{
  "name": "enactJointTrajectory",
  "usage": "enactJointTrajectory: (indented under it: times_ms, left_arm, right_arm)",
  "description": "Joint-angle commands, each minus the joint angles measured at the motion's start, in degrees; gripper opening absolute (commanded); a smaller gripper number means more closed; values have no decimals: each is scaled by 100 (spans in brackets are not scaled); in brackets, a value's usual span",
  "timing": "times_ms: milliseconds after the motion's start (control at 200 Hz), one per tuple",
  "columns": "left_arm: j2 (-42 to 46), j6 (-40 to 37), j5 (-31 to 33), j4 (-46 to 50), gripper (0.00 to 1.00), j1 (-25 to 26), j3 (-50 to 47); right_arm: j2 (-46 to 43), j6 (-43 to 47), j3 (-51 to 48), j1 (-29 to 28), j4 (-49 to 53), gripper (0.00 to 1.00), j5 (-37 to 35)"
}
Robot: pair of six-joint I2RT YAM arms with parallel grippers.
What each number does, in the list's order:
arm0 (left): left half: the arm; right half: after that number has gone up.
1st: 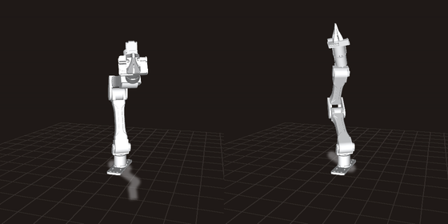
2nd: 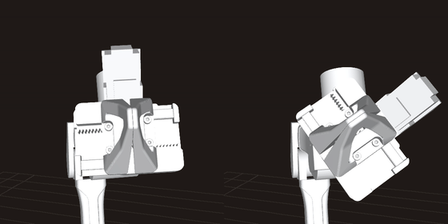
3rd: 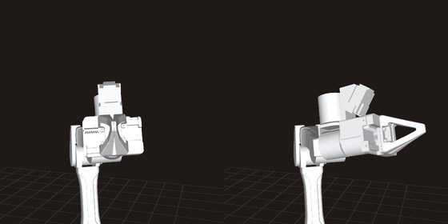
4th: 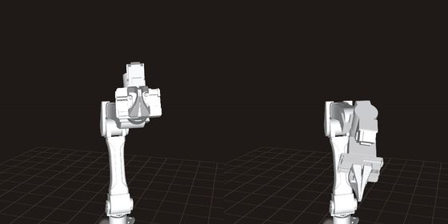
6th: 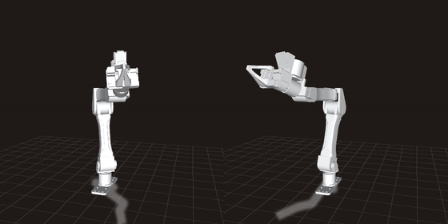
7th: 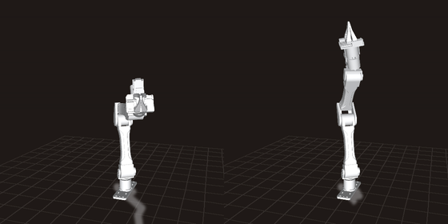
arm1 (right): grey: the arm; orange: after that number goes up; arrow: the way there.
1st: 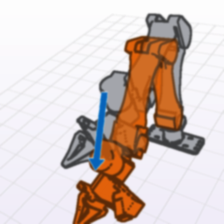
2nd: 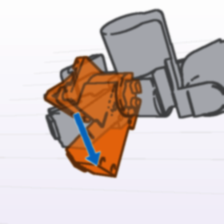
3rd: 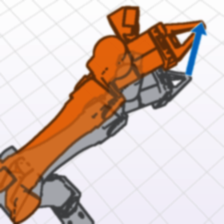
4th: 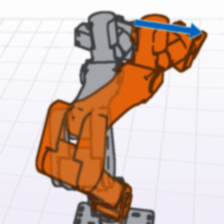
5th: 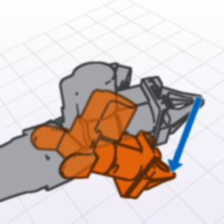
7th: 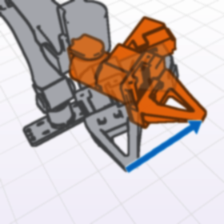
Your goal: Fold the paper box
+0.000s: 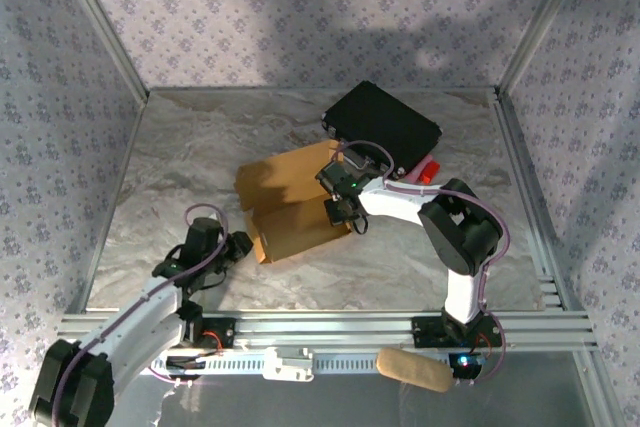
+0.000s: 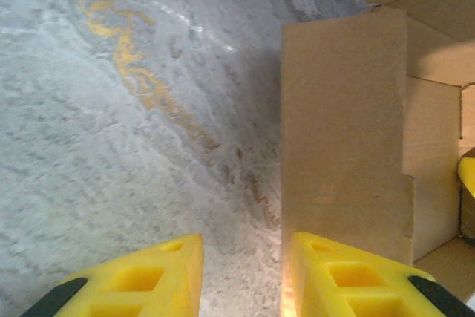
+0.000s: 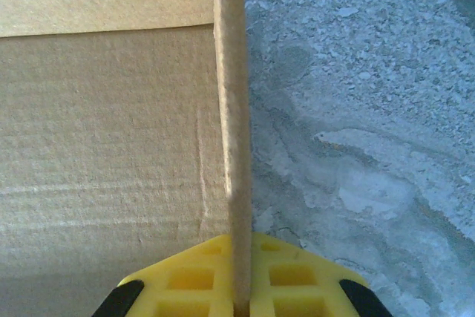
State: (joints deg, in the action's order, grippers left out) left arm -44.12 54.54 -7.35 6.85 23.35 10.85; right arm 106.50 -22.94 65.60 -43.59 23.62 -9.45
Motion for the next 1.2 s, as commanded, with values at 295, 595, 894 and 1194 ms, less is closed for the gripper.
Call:
enactJointTrajectory:
  times_ms: [295, 595, 894, 1194]
  left_arm:
    - [-870, 26, -221, -1300, 31, 251, 181]
    - [-1149, 83, 69, -1394, 31, 655, 356]
    - [-338, 92, 470, -690, 35, 810, 343]
    - [-535, 102, 357, -849, 34, 771, 238]
  right_arm:
    - [80, -70, -30, -54, 362, 2, -1]
    - [117, -61, 25, -101, 380, 1, 14]
    - [153, -55, 47, -106, 410, 1, 6]
    - [176, -59, 127, -143, 486, 1, -36]
